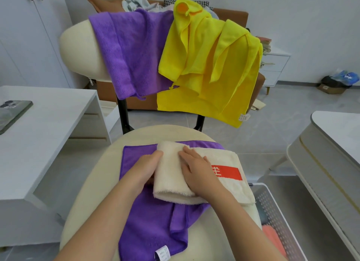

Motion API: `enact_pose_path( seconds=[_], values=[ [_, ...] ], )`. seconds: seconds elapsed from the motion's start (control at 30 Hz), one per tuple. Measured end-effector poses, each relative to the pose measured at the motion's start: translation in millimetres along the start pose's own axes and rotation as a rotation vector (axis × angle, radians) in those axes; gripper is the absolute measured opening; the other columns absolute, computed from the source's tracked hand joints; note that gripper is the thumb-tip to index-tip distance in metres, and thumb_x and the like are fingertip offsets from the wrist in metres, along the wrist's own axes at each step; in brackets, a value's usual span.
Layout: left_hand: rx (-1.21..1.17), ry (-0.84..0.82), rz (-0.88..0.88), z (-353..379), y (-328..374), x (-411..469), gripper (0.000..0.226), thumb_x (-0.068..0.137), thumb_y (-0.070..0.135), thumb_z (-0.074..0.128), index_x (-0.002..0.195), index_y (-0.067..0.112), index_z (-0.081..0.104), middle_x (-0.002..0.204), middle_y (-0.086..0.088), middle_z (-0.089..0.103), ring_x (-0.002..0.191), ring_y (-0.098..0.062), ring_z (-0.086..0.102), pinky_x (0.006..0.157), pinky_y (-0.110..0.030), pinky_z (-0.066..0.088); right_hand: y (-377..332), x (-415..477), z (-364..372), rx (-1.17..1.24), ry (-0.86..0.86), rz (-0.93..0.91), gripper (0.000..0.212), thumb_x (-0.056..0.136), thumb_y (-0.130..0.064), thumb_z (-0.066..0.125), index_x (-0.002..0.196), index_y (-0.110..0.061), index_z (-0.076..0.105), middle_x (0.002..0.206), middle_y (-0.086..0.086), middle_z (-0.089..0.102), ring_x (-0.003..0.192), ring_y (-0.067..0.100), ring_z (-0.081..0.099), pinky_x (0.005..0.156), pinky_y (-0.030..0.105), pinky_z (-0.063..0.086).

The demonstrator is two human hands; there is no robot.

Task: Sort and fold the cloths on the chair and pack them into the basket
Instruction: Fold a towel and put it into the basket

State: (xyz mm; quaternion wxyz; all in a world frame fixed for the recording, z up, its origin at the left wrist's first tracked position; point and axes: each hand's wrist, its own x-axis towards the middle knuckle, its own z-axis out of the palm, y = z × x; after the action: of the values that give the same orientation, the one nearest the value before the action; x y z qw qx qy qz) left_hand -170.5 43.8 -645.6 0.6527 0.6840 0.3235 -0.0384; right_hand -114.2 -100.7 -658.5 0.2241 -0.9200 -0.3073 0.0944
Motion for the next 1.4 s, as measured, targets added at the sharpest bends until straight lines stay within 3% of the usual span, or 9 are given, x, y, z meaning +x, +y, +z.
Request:
enact_pose_path(
  seconds=[0.1,0.27,0.37,0.5,0.6,0.73,0.87,1.1,1.4],
  values=[
    [-0.171,-0.112,0.180,13.1,9.3,-10.9,0.038,0.098,0.038,0.037,0.095,0.015,0.068,0.091,-0.002,0.069,0.085,-0.016,0.061,0.075,-0.029,0.044,0.9,-2.5,-13.9,0.339,0.101,0.102,0.040,0.100,-0.033,0.036,0.135,-0.019,0.051,0.141,0.000,0.050,0.129,0.017,0.044,0.108,0.030,0.030],
    [-0.231,-0.393,0.410,48.9,11.8,-26.9,0.037,0.101,0.028,0.032,0.121,0.027,0.063,0.128,0.012,0.060,0.124,-0.001,0.049,0.106,-0.028,0.036,25.2,-13.4,-49.2,1.328,0.012,0.442,0.057,0.081,-0.058,0.058,0.111,-0.010,0.067,0.108,0.012,0.070,0.101,0.023,0.067,0.093,0.039,0.050],
    [-0.361,-0.481,0.378,73.3,10.0,-30.9,0.037,0.101,0.014,0.030,0.132,0.009,0.051,0.135,0.001,0.055,0.127,-0.007,0.048,0.106,-0.022,0.039,46.4,-23.7,-65.4,1.333,-0.121,0.396,0.035,0.093,-0.027,0.053,0.119,-0.004,0.061,0.111,0.019,0.067,0.100,0.028,0.065,0.086,0.038,0.053],
    [-0.242,-0.199,0.430,88.7,11.2,-30.2,0.033,0.096,-0.001,0.038,0.114,0.015,0.060,0.119,0.005,0.062,0.115,-0.007,0.055,0.098,-0.023,0.044,77.6,-28.6,-83.1,1.220,-0.045,0.586,0.022,0.087,0.000,0.043,0.100,-0.003,0.061,0.095,0.017,0.064,0.083,0.029,0.061,0.071,0.035,0.050],
    [-0.200,-0.106,0.262,95.0,11.4,-20.7,0.025,0.094,0.001,0.043,0.108,0.019,0.054,0.107,0.006,0.060,0.100,-0.008,0.058,0.089,-0.027,0.050,96.9,-33.6,-85.6,1.078,0.007,0.705,0.016,0.086,-0.002,0.042,0.095,-0.003,0.055,0.097,0.016,0.060,0.087,0.032,0.057,0.077,0.037,0.047],
    [-0.167,-0.274,0.024,105.4,19.4,-11.4,0.006,0.092,0.009,0.048,0.095,0.012,0.052,0.085,-0.005,0.062,0.074,-0.015,0.062,0.065,-0.028,0.055,104.5,-34.4,-81.6,0.776,0.038,0.688,0.021,0.091,-0.023,0.050,0.100,-0.006,0.060,0.103,0.014,0.066,0.092,0.028,0.063,0.082,0.036,0.050],
    [-0.125,-0.284,-0.083,119.7,32.8,2.3,0.024,0.089,0.024,0.056,0.106,0.006,0.059,0.094,-0.011,0.066,0.077,-0.022,0.065,0.062,-0.029,0.053,106.1,-33.2,-72.4,0.397,0.145,0.573,0.029,0.094,-0.029,0.047,0.103,-0.005,0.061,0.097,0.010,0.063,0.087,0.025,0.057,0.072,0.032,0.041],
    [-0.204,-0.326,-0.035,132.3,36.4,-4.8,0.027,0.088,0.017,0.061,0.114,0.009,0.057,0.106,-0.009,0.068,0.093,-0.022,0.065,0.074,-0.033,0.054,101.9,-37.1,-83.9,0.549,0.211,0.536,0.019,0.092,-0.029,0.048,0.082,-0.013,0.051,0.083,0.001,0.055,0.069,0.014,0.050,0.059,0.028,0.038],
    [-0.328,-0.296,0.153,58.6,3.4,-36.0,0.034,0.086,0.017,0.061,0.119,0.010,0.056,0.106,-0.011,0.070,0.097,-0.026,0.068,0.081,-0.038,0.054,57.9,-49.1,-76.2,1.051,-0.149,0.331,0.024,0.093,-0.032,0.056,0.111,-0.019,0.062,0.112,0.002,0.070,0.105,0.019,0.065,0.096,0.037,0.050]
  ],
)
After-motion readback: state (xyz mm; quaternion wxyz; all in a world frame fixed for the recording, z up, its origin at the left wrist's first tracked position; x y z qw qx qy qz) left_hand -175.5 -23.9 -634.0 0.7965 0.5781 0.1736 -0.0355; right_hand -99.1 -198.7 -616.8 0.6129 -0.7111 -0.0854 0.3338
